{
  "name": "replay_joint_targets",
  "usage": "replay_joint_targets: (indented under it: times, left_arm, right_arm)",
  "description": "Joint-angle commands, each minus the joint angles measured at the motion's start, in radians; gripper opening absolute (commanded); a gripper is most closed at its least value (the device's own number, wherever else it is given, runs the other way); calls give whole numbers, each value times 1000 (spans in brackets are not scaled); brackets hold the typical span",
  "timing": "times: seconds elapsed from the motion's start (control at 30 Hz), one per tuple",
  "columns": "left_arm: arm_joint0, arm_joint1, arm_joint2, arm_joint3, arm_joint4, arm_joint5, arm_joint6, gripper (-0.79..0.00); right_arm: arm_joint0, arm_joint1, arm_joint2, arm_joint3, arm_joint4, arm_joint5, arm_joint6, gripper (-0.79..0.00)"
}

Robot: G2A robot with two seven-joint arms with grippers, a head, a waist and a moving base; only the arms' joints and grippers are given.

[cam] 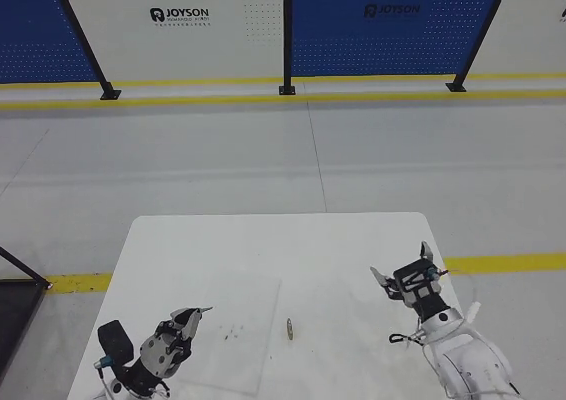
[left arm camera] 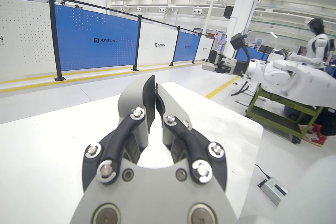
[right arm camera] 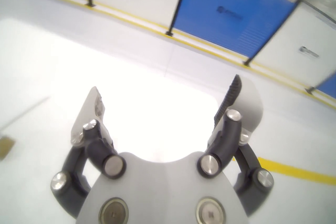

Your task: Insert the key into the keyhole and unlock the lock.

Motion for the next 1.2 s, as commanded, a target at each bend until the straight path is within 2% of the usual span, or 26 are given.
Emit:
replay_joint_targets:
  times: [0.0,0.17,0.37,0.57,0.7,0.87,0.9,0.97,1.0,1.1,1.17]
  left_arm:
    - [0,0,0,-1,0,1,-1,-785]
    - [0,0,0,-1,0,1,-1,-785]
    - [0,0,0,-1,0,1,-1,-785]
    - [0,0,0,-1,0,1,-1,-785]
    - [0,0,0,-1,0,1,-1,-785]
    - [0,0,0,-1,0,1,-1,-785]
    - [0,0,0,-1,0,1,-1,-785]
    - [0,0,0,-1,0,1,-1,-785]
    - [0,0,0,-1,0,1,-1,-785]
    - [0,0,0,-1,0,1,-1,-785]
    - [0,0,0,-1,0,1,-1,-785]
  right_arm:
    - [-35,0,-71,-15,-67,-49,-4,0]
    - [-30,-8,-242,20,-176,-119,50,0]
    - [32,-35,-409,133,-160,-75,90,0]
    - [99,-66,-501,234,-50,17,128,0]
    - [151,-90,-560,307,-66,143,146,0]
    - [191,-111,-602,363,-36,223,136,0]
    - [195,-114,-608,370,-34,235,132,-15]
    - [202,-119,-616,380,-22,250,118,-345]
    - [204,-121,-618,386,-19,258,108,-425]
    - [210,-124,-622,399,-13,268,100,-477]
    - [216,-126,-625,405,-11,270,108,-474]
